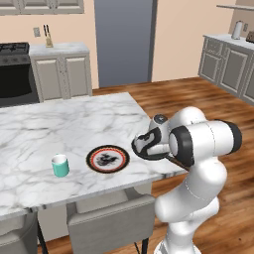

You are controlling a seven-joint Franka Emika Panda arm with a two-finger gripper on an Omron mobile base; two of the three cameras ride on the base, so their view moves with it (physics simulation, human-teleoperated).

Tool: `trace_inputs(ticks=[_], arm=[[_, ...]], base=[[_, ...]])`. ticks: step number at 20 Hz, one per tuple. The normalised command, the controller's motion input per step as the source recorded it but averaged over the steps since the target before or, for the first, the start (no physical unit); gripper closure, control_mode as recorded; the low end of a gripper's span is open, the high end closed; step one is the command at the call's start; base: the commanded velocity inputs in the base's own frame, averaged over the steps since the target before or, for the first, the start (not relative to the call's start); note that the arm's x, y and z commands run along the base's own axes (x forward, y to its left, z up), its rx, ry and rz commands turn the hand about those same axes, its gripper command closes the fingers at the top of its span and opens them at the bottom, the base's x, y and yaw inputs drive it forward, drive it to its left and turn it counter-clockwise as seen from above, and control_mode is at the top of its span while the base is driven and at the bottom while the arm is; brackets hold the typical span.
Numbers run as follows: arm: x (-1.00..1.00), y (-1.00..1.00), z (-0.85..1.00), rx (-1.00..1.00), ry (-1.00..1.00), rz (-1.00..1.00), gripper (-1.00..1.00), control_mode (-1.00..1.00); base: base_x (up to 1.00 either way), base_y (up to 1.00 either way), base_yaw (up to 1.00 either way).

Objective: Pick up the pan with the steak in it and place it on the dining table. Then place the steak on the plate.

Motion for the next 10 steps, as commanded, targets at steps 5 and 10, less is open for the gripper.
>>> trace_inputs(ticks=[5,10], arm=[[-0.01,-0.01,-0.11,0.01,0.0,0.0,-1.0,-1.0],[-0.04,-0.04,-0.29,0.05,0.0,0.0,-1.0,-1.0]], base=[[0.0,0.0,0.0],[0.0,0.0,0.0]])
